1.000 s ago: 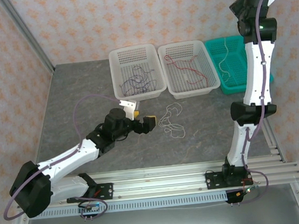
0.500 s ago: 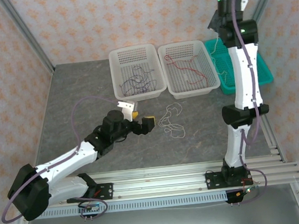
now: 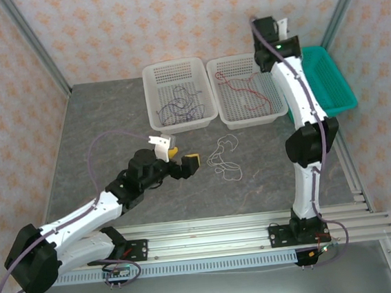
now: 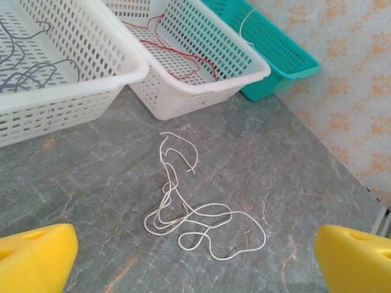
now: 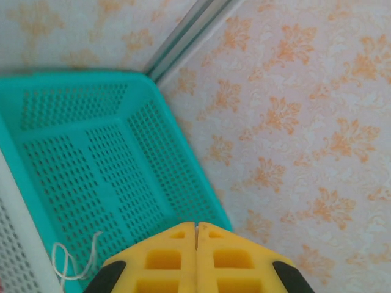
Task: Untangle the cables
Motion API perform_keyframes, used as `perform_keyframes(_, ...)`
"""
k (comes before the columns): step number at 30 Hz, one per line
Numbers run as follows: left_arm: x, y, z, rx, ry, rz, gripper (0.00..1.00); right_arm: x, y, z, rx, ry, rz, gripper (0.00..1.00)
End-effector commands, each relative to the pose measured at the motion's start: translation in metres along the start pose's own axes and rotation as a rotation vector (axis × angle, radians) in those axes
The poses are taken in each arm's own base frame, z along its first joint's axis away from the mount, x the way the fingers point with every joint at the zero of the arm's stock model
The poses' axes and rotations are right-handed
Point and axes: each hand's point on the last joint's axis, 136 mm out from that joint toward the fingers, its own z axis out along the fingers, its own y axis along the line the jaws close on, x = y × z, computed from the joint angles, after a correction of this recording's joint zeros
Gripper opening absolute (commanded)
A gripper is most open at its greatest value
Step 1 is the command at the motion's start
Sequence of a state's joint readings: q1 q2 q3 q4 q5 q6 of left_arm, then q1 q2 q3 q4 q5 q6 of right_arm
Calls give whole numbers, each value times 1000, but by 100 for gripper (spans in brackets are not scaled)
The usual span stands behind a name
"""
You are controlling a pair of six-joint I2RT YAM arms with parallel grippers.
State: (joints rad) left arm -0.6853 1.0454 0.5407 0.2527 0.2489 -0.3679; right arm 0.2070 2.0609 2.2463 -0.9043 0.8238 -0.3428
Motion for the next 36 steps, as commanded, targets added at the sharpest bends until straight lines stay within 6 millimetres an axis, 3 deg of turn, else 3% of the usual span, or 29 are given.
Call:
perform_keyframes(1, -5, 1, 2, -1, -32, 5, 100, 14, -6, 12, 164, -6, -135, 0)
perform_keyframes(9, -3, 1, 7, 6, -30, -11, 100, 74, -44, 65, 226, 91, 113, 3)
perform_keyframes(15, -3, -2, 11, 16, -15, -16, 100, 66, -31, 72, 166, 63, 221, 4)
perform_keyframes(19, -3, 2, 5, 0, -33, -20, 100, 79, -7, 73, 51, 109, 335, 4)
perform_keyframes(22, -2, 2, 1, -2, -31, -13, 100, 77, -9, 77, 103, 72, 343, 7)
perform_keyframes(24, -2, 3, -2, -3, -32, -9, 100, 80, -12, 83, 146, 63, 309, 16)
perform_keyframes(25, -2, 4, -4, -9, -39, -7, 100, 85, -10, 87, 142, 67, 308, 16)
perform_keyframes(27, -2, 6, -6, -19, -51, -8, 100, 96, 10, 95, 50, 79, 300, 17)
perform_keyframes(29, -2, 7, -6, -20, -52, -9, 100, 102, 19, 102, 21, 68, 310, 32)
perform_keyframes(32, 0, 5, -4, -15, -32, -6, 100, 108, 18, 114, 29, 92, 340, 65)
perform_keyframes(36, 1, 9, -5, -34, -37, -4, 100, 105, 24, 109, -32, 118, 355, 82)
